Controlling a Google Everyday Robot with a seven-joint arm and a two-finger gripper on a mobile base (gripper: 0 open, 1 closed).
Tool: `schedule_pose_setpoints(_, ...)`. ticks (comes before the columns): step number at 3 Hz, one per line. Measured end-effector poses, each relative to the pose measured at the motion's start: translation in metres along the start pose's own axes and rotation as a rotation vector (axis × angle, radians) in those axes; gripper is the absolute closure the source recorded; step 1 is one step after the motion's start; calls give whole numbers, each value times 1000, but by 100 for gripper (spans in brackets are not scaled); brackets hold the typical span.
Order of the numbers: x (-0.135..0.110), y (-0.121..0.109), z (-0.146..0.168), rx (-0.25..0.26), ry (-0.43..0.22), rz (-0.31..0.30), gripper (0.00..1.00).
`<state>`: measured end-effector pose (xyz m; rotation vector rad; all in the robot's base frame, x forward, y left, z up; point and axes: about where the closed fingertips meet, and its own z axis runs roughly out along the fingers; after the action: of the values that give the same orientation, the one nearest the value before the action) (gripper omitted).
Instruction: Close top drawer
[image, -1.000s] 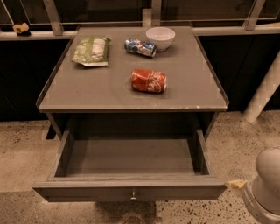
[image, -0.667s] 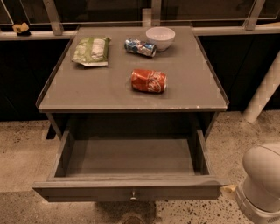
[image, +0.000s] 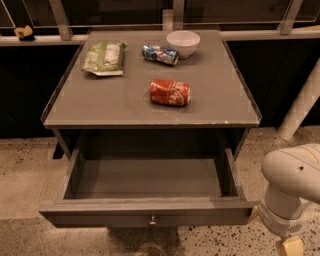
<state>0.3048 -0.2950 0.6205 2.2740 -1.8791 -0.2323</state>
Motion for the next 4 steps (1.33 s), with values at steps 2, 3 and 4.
schedule_pose_setpoints(2,23,-26,-9,69,-45,57,0)
schedule_pose_setpoints(3,53,-67,-34,181,-110,124,0)
schedule_pose_setpoints(4,57,-76,-45,209,-109,129,0)
